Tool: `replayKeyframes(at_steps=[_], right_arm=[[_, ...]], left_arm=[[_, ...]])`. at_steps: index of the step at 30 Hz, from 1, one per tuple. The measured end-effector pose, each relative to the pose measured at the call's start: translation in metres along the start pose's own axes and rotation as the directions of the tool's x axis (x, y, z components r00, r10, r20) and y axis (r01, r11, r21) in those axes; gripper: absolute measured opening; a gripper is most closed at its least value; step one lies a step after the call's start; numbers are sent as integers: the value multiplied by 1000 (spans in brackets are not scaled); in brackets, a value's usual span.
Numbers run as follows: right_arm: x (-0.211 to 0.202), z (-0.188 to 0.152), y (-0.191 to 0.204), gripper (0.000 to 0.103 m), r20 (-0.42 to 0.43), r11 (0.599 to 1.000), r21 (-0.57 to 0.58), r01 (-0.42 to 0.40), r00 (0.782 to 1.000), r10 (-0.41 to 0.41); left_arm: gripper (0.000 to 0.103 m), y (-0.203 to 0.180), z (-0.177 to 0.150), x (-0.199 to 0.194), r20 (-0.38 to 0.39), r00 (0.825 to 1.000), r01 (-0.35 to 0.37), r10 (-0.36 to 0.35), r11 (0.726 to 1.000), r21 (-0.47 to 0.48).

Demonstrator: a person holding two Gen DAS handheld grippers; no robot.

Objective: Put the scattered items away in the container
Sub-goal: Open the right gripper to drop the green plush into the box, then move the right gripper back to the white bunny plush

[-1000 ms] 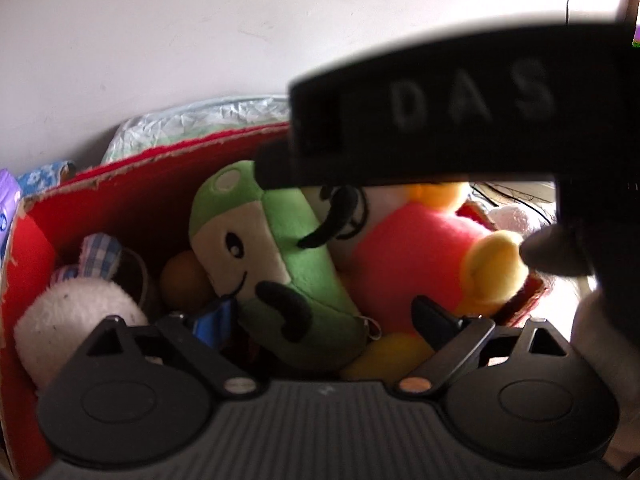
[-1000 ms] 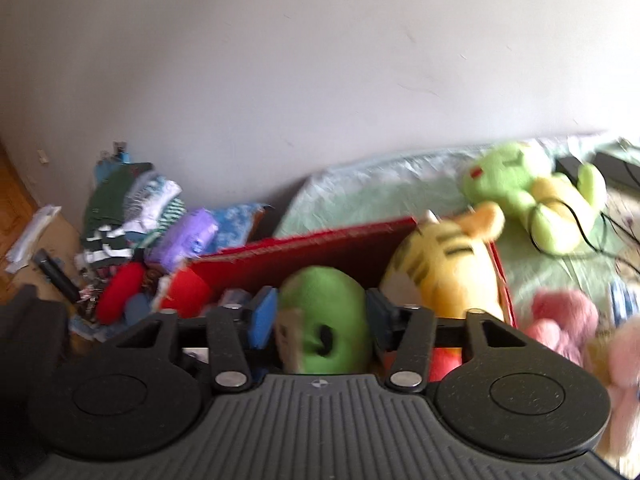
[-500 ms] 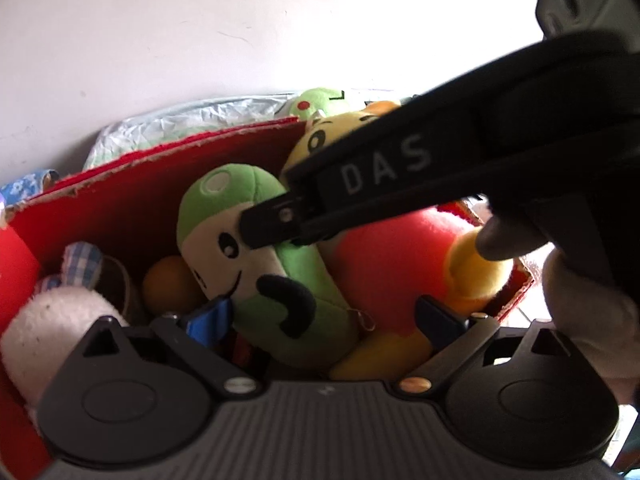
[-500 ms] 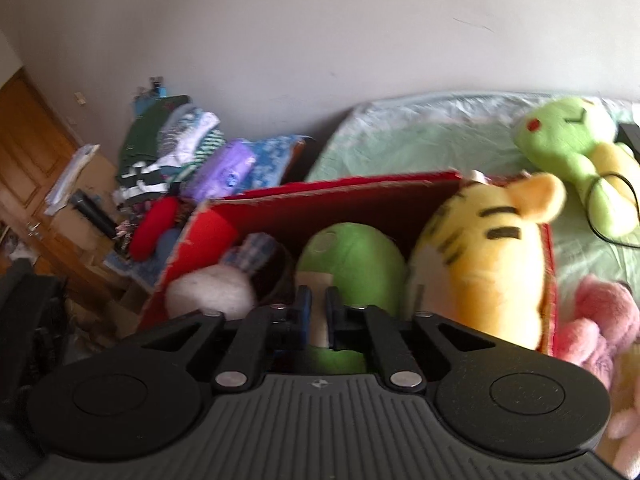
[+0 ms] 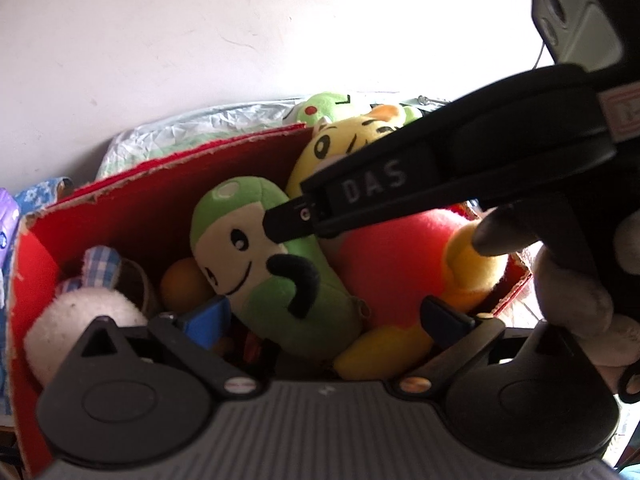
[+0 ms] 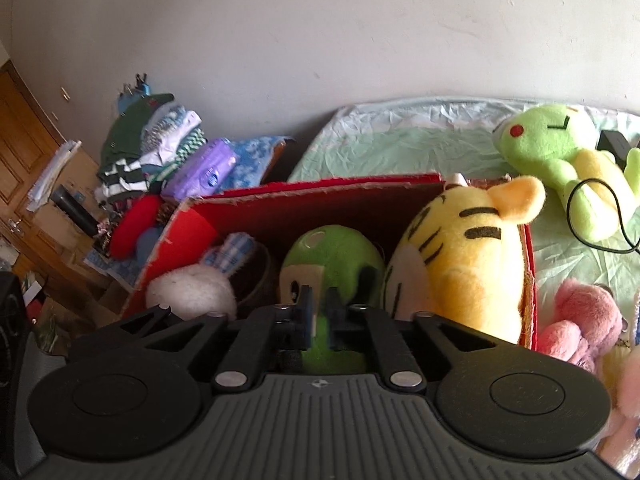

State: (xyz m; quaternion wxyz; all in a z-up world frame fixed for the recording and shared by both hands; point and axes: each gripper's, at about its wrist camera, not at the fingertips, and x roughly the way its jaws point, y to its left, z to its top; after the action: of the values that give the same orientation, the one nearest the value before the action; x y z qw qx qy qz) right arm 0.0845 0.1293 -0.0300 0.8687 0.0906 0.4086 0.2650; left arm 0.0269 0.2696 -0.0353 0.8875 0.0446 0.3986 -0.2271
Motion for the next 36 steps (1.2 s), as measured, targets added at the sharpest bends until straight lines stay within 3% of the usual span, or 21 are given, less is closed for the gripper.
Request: replayKeyframes(at_steps=[7,13,25,36], right_arm=[[-16,-3,-3,17,57,999,35,-23,998,21],[-30,-13,-2,19,85,997,71,-29,996,23],[-83,-44,-1,25,219,984,177,-36,976,-4],[-99,-66,-6,26,227,975,219,-49,974,-2]], left_arm=[[102,-3,-3,-7,9,1000,-5,5,1000,-14],[102,5,-3,-13,10,1000,-13,14,995,-101],[102,-9,-5,-33,-18,993,-119,118,983,-143],[102,-36,-13,-43,-70,970,-243,235,957,-157]])
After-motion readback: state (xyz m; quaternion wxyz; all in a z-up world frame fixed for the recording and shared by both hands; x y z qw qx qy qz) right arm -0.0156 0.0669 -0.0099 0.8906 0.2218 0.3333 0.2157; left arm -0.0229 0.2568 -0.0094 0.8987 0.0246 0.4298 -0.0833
